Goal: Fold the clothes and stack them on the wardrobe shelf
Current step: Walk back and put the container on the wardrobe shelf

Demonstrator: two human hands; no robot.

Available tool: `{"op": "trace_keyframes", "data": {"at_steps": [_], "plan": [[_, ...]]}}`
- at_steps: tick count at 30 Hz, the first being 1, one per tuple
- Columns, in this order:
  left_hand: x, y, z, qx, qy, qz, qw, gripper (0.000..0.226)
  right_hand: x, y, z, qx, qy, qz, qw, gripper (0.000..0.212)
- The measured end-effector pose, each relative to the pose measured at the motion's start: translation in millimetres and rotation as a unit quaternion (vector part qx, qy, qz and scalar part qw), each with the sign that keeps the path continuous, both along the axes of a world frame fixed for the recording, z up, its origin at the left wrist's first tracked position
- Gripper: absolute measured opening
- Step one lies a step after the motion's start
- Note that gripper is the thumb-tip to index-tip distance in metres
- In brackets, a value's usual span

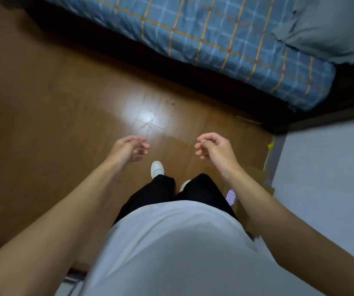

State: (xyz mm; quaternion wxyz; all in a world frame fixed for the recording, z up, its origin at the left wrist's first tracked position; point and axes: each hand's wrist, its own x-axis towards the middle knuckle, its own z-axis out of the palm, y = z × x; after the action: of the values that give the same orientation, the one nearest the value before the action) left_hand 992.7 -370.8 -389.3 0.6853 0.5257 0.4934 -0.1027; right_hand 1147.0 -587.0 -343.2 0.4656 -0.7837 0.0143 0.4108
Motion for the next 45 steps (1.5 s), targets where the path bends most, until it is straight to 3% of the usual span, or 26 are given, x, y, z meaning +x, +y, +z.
{"op": "trace_keyframes", "data": {"at_steps": [4,10,16,20,26,31,36,40,45], "plan": [[-15.8,40.1,18.1,0.002,-0.038,0.148,0.988,0.021,7.7,36.2,-27.9,-0.087,0.037,0.104,0.99,0.017],[-46.5,91.5,48.5,0.043,-0.079,0.34,0.936,0.023,44.3,79.0,-62.1,-0.203,0.034,0.258,0.944,0.015],[-103.2,102.0,46.1,0.071,-0.044,0.499,0.863,0.024,64.1,175.3,-79.3,-0.218,0.031,0.37,0.903,0.013],[-140.0,76.7,24.4,0.033,0.027,0.565,0.824,0.024,31.7,274.4,-71.3,-0.164,0.021,0.418,0.893,0.014],[-193.7,54.4,-16.3,-0.064,0.094,0.595,0.795,0.017,-61.7,445.5,-29.0,-0.025,0.07,0.447,0.891,0.013],[-248.9,85.9,-43.9,-0.117,0.127,0.589,0.789,0.019,-128.4,548.8,-15.6,0.012,0.057,0.467,0.882,0.02],[-299.1,184.9,-43.3,-0.13,0.109,0.596,0.785,0.02,-158.1,608.5,-23.5,-0.053,0.026,0.492,0.869,0.017],[-324.9,305.8,-24.1,-0.082,0.058,0.617,0.781,0.018,-159.8,640.8,-39.6,-0.12,0.003,0.495,0.86,0.015],[-340.9,474.1,9.4,0.003,-0.033,0.621,0.783,0.02,-151.9,685.5,-72.4,-0.2,-0.028,0.531,0.823,0.017]]}}
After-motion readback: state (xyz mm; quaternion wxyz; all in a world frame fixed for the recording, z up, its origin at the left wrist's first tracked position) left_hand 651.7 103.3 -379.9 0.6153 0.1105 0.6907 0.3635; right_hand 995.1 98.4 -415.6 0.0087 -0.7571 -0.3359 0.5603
